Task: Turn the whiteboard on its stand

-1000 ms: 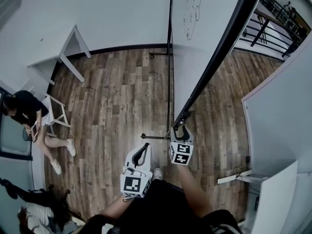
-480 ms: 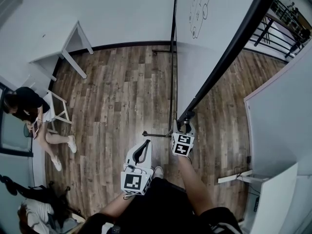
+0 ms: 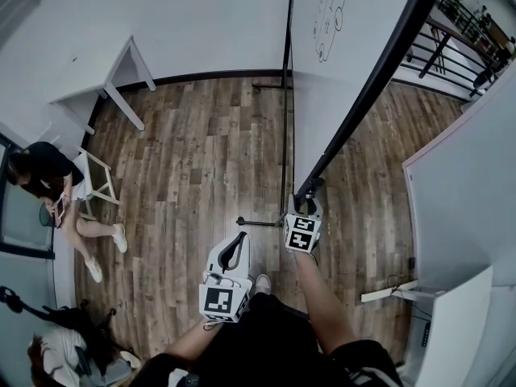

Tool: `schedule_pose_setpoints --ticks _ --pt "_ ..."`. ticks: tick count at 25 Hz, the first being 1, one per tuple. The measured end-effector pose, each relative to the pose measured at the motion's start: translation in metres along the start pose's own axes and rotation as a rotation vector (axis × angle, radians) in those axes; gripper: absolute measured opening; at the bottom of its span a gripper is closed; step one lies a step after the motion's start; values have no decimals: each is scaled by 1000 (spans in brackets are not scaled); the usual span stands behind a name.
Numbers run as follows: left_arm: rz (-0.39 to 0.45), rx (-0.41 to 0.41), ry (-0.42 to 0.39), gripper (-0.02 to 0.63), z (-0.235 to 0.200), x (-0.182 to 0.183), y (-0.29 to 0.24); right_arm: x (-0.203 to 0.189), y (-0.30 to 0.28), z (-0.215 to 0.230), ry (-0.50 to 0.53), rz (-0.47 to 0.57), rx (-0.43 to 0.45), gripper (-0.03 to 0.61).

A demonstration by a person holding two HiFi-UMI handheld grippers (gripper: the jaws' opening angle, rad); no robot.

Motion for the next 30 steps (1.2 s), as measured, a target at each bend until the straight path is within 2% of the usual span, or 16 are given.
schedule_pose_setpoints --ticks 4,9,13,17,30 --pt "8 1 0 18 2 4 14 -2 7 0 -3 5 -6 193" --pt "25 -6 -19 18 14 -16 39 -30 30 -5 -2 16 0 193" --pt "19 11 -1 18 16 1 50 -20 48 -3 -2 12 -7 193" --pt "18 12 -3 18 20 -6 66 -31 65 -7 -1 11 -1 193" --pt "34 -16 -4 18 29 6 119 -45 131 -38 3 6 -4 193"
Point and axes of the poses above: the fingertips, and each gripper's own axes: y backward along the fingers, z to its right, x out of its top, the point moved 1 cm from there along y, backward along the fingers, and after that the axes turned 10 degrees about z, right-handed, at the moved point
